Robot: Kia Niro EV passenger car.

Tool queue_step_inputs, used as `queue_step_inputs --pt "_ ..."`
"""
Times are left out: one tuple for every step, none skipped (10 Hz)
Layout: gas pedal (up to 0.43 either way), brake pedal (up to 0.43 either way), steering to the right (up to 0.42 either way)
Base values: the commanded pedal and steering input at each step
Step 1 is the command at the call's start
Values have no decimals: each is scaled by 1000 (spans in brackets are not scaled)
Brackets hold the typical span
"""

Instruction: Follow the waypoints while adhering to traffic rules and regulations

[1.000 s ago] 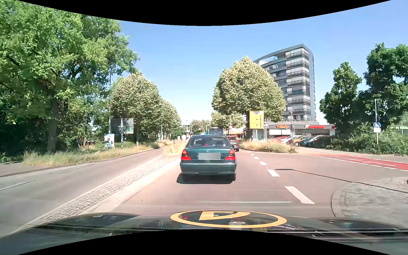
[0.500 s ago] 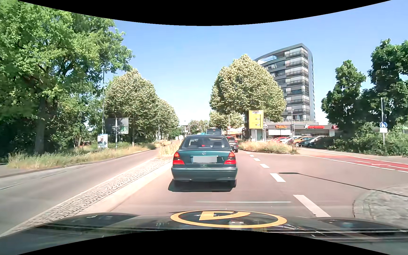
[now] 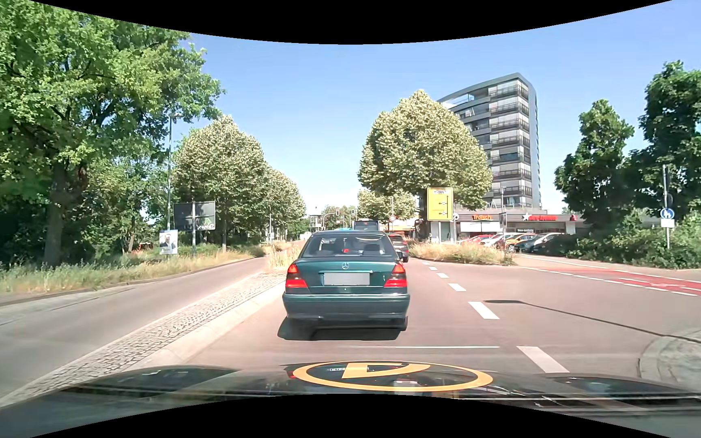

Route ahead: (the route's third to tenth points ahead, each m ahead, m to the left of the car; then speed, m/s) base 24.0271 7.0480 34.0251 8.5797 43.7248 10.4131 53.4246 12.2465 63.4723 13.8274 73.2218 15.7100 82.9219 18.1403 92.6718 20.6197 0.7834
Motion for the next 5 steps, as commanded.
queue_step_inputs --pt "0 30 22" --pt "0 6 22" --pt "0 0 22" --pt "0 0 22" --pt "0 0 22"
